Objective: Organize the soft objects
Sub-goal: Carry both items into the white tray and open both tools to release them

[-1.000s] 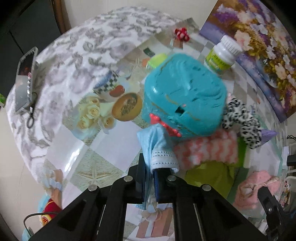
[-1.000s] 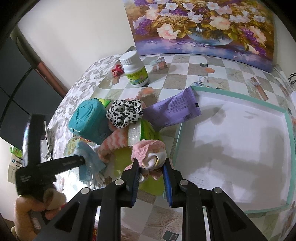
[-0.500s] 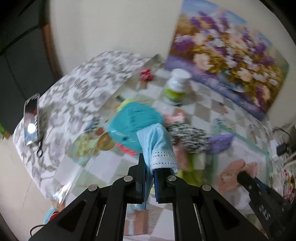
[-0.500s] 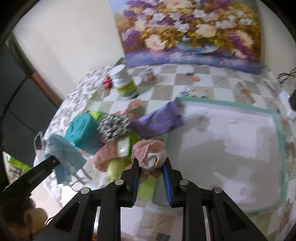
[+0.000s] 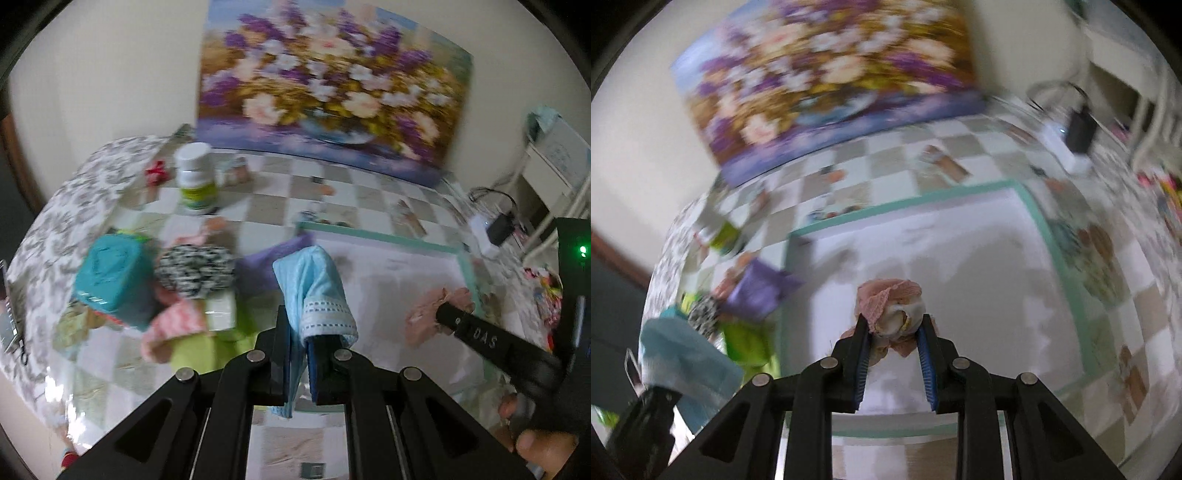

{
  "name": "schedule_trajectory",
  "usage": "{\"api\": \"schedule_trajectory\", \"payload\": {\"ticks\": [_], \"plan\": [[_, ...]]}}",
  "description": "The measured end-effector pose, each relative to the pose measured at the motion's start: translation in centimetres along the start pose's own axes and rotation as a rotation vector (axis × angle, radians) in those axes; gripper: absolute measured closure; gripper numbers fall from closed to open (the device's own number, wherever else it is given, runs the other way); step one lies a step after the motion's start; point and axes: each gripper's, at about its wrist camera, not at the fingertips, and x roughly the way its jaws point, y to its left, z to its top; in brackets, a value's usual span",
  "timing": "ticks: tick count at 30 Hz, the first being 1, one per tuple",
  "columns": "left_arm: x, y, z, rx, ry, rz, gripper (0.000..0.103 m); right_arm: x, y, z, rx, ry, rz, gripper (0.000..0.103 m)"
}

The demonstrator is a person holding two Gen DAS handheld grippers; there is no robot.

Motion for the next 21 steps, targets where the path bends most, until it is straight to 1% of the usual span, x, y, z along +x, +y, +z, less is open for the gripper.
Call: {"api": "schedule_trajectory", "payload": {"ticks": [4, 6, 7, 8, 9, 10, 11, 12, 14, 15, 18, 19, 20, 21], "plan": [[1.1, -2.7, -0.4, 0.077, 0.014, -0.003, 0.094, 0.5, -3.6, 0.5, 0.105, 0.022, -0.1, 0.075], [2.0, -3.8, -0.6, 0.111, 0.033, -0.012, 0.085, 0.9, -5.1, 0.5, 0.145, 0.04, -0.122, 0.075], [2.3, -4.1, -0.7, 0.116, 0.042, -0.018, 0.068, 1.0, -5.8, 0.4, 0.164, 0.045, -0.133, 0.075], [2.7, -4.3, -0.8, 0.117, 0.058, -0.026, 0.048, 1.1, -6.4, 0.3, 0.181, 0.05, -0.154, 0.072], [3.2, -4.5, -0.9, 0.116, 0.077, -0.035, 0.041, 1.2, -6.7, 0.3, 0.191, 0.054, -0.176, 0.061], [3.5, -4.5, -1.0, 0.114, 0.083, -0.036, 0.035, 1.3, -7.0, 0.3, 0.199, 0.058, -0.197, 0.054], [3.6, -4.5, -1.0, 0.112, 0.088, -0.033, 0.034, 1.4, -7.2, 0.2, 0.206, 0.062, -0.211, 0.04], [3.7, -4.3, -1.1, 0.108, 0.092, -0.031, 0.031, 1.4, -7.3, 0.2, 0.21, 0.065, -0.215, 0.036], [3.7, -4.0, -1.0, 0.092, 0.092, -0.033, 0.014, 1.7, -7.2, 0.4, 0.21, 0.077, -0.216, 0.034], [3.6, -3.7, -1.0, 0.077, 0.087, -0.031, 0.012, 1.8, -7.1, 0.4, 0.208, 0.083, -0.221, 0.03], [3.4, -2.7, -0.7, 0.036, 0.071, -0.01, 0.009, 2.1, -6.9, 0.1, 0.191, 0.1, -0.233, 0.022], [3.4, -2.3, -0.6, 0.021, 0.072, -0.006, 0.006, 2.3, -6.8, 0.1, 0.186, 0.105, -0.234, 0.021], [3.5, -1.9, -0.5, 0.004, 0.071, -0.004, 0.004, 2.4, -6.8, 0.1, 0.184, 0.107, -0.236, 0.017], [3.6, -1.5, -0.4, -0.013, 0.072, 0.0, 0.004, 2.5, -6.8, 0.0, 0.18, 0.107, -0.239, 0.011]]}}
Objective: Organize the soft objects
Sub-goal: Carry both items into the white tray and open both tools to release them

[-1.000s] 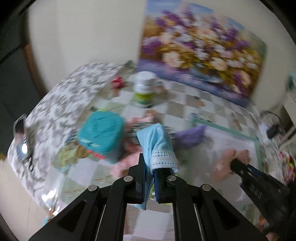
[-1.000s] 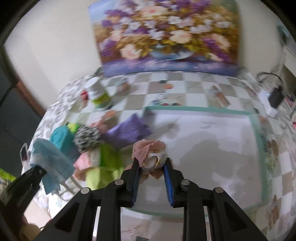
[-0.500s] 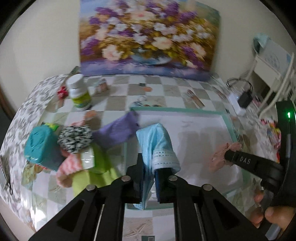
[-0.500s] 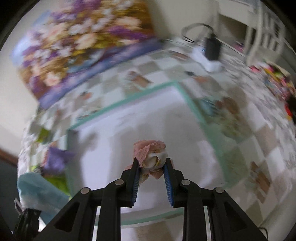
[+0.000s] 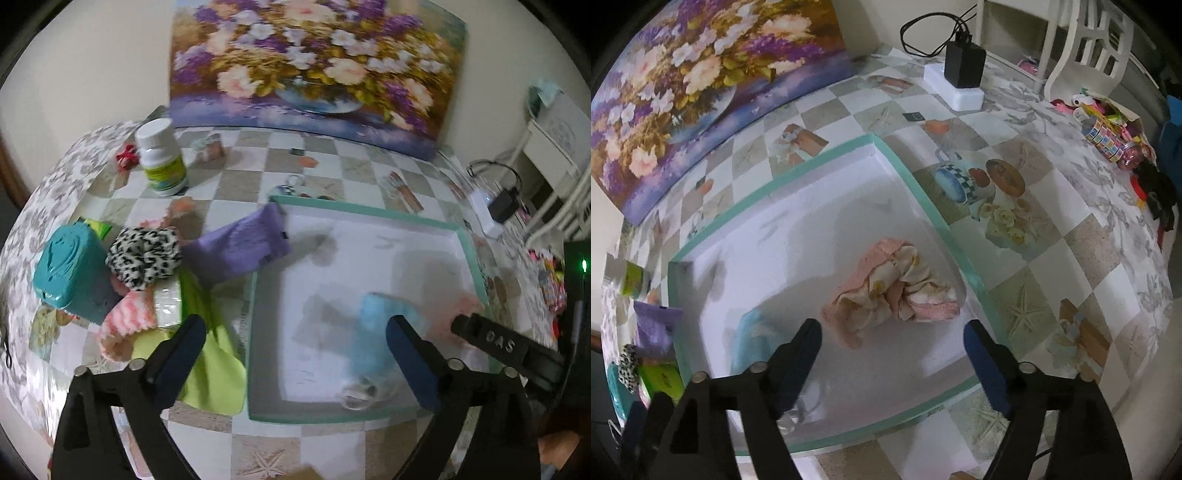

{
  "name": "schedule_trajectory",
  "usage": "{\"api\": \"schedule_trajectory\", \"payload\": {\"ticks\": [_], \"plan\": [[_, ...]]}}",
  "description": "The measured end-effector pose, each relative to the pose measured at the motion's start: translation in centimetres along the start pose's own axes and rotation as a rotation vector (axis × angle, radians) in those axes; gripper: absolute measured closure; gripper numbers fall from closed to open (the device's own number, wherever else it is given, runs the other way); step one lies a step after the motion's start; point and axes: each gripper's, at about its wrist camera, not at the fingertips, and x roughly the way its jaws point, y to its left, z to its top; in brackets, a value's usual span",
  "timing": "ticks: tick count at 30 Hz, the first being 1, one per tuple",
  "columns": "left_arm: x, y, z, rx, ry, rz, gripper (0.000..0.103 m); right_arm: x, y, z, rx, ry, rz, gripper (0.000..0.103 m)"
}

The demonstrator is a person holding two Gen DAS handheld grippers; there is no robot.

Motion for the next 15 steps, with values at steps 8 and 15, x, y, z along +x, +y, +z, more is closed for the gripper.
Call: {"api": "schedule_trajectory", "payload": {"ticks": [8, 15], "plan": [[-0.8, 2.5, 0.8, -0.113, -0.049, -0.008, 0.004, -1.2, 1.2, 0.2, -0.04, -0.068, 0.039, 0.0], [-1.9, 4.4, 1.5, -0.172, -0.104, 0.024, 0.003, -2.9, 3.4, 0.0, -0.096, -0.112, 0.142, 0.0]]}}
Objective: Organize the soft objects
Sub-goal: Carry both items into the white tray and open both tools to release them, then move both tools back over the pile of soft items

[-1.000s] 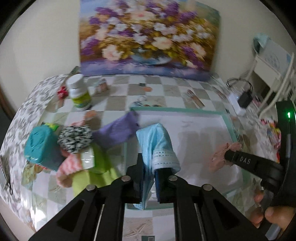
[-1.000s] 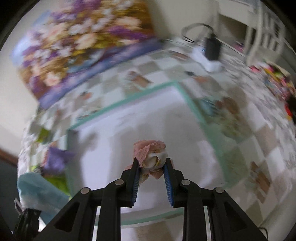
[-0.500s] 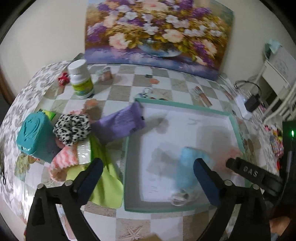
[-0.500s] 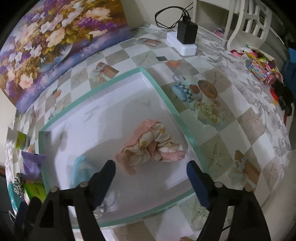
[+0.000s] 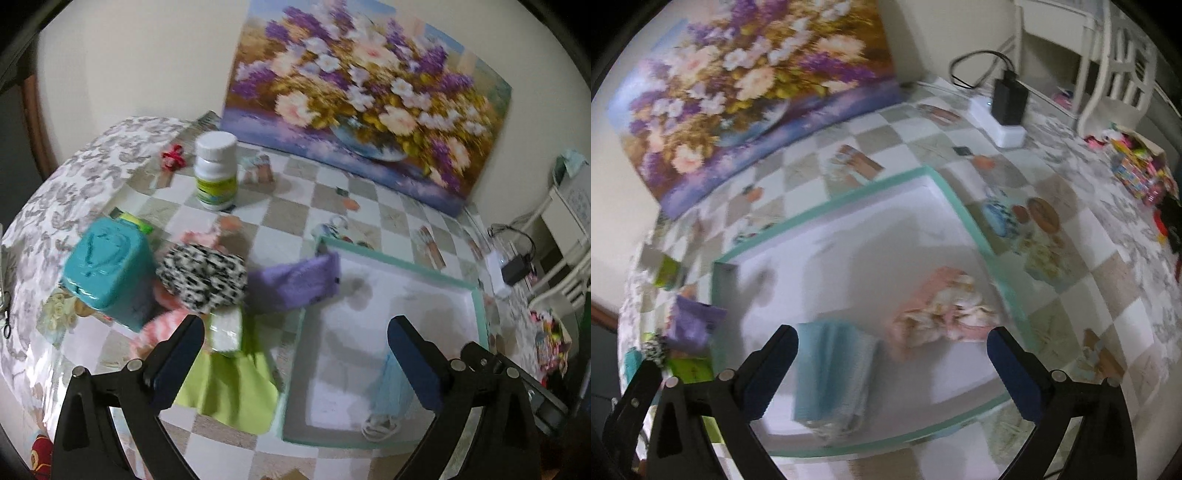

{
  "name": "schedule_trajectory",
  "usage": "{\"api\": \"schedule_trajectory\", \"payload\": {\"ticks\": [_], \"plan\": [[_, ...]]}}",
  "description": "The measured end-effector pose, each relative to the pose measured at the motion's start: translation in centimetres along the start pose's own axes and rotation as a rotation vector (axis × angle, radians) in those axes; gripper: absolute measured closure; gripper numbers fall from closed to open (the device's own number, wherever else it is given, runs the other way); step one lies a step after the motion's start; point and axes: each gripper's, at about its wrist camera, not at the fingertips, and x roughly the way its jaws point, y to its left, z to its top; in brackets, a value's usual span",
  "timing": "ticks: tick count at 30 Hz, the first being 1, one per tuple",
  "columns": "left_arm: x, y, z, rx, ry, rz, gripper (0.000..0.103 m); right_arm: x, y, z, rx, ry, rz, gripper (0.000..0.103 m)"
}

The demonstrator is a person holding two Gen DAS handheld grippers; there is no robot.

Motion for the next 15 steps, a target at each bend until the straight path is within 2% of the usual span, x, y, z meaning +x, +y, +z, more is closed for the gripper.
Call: {"api": "schedule_trajectory", "payload": {"ticks": [5, 12, 15], "plan": [[-0.3, 2.4, 0.9, -0.069, -0.001, 0.04, 0.003, -0.6, 2.4, -0.7, -0.092, -0.026, 0.02, 0.0], [0.4, 7.4, 0.8, -0.209, 0.087, 0.092, 0.003, -0.1, 7.2, -2.8, -0.244, 0.023, 0.126, 0.0], [0.1, 9.3, 0.8, -0.248, 0.073, 0.118, 0.003, 0.2, 9.1, -4.1, -0.304, 0.046, 0.165, 0.0]]}}
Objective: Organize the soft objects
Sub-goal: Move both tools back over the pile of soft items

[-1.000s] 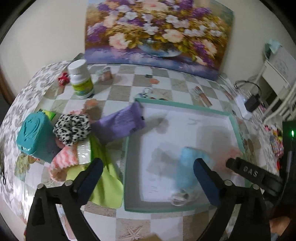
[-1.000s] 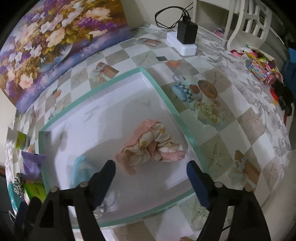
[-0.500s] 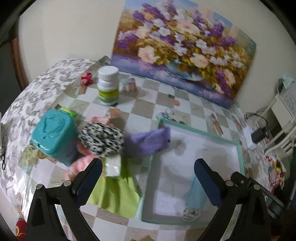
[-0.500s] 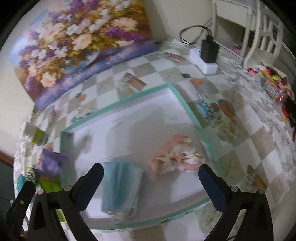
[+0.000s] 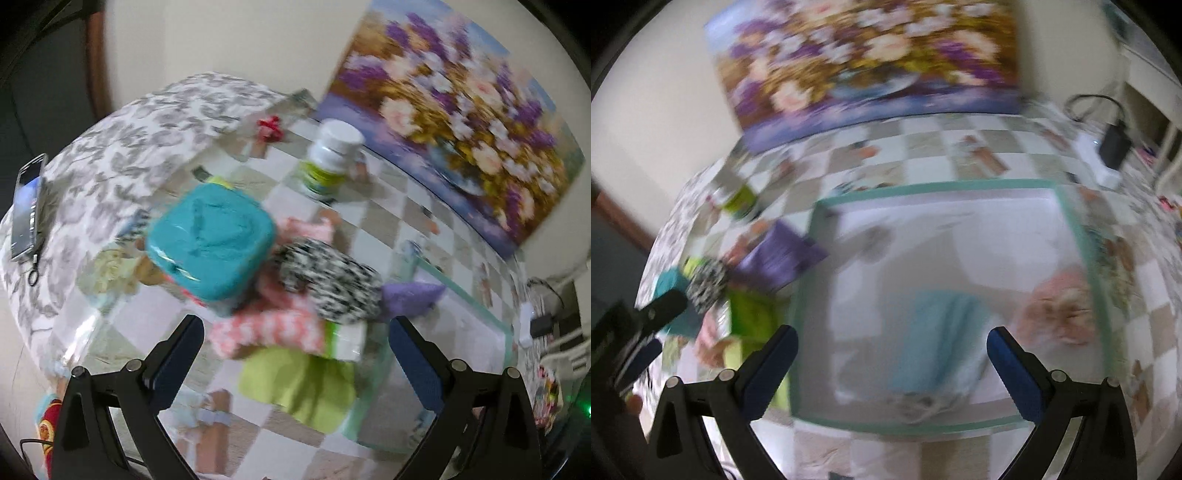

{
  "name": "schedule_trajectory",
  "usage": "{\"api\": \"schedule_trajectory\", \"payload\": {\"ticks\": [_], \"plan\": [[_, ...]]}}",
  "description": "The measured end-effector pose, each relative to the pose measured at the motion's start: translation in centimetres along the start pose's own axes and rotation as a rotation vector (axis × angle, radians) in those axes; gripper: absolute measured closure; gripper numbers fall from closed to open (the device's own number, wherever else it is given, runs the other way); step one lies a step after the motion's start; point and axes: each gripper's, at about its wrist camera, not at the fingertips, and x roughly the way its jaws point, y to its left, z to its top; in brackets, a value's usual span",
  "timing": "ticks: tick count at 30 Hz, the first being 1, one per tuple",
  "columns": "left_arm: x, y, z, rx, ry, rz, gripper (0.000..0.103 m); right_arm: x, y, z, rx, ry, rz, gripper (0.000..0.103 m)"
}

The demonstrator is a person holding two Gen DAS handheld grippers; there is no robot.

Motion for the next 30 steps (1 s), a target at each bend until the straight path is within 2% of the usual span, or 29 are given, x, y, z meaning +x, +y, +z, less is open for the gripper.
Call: {"api": "schedule_trajectory", "payload": {"ticks": [4, 9, 13, 19, 25, 28, 30], "plan": [[0.1, 2.0, 0.6, -0.04, 0.004, 0.009, 0.003, 0.9, 1.9, -0.7, -0.052, 0.035, 0.056, 0.0], [1.5, 3.7, 0.5, -0.09, 0.084, 0.04, 0.003, 1.1, 2.7, -0.8, -0.085, 0.015, 0.072, 0.0], [2.1, 3.5, 0.3, -0.074, 0.107, 0.049, 0.003, 1.3, 2.9, -0.6, -0.094, 0.021, 0.11, 0.0], [1.5, 2.3, 0.4, -0.035, 0.099, -0.007, 0.003, 1.5, 3.8, -0.7, -0.124, 0.033, 0.135, 0.0], [0.6, 1.1, 0.9, -0.012, 0.073, -0.034, 0.003, 0.6, 3.3, 0.4, -0.075, -0.011, 0.163, 0.0], [0.4, 0.6, 1.1, -0.01, 0.065, -0.042, 0.003, -0.1, 3.0, 1.3, -0.054, -0.075, 0.134, 0.0], [0.5, 0.3, 1.3, -0.015, 0.071, -0.058, 0.003, -0.3, 2.7, 2.0, -0.034, -0.082, 0.13, 0.0]]}}
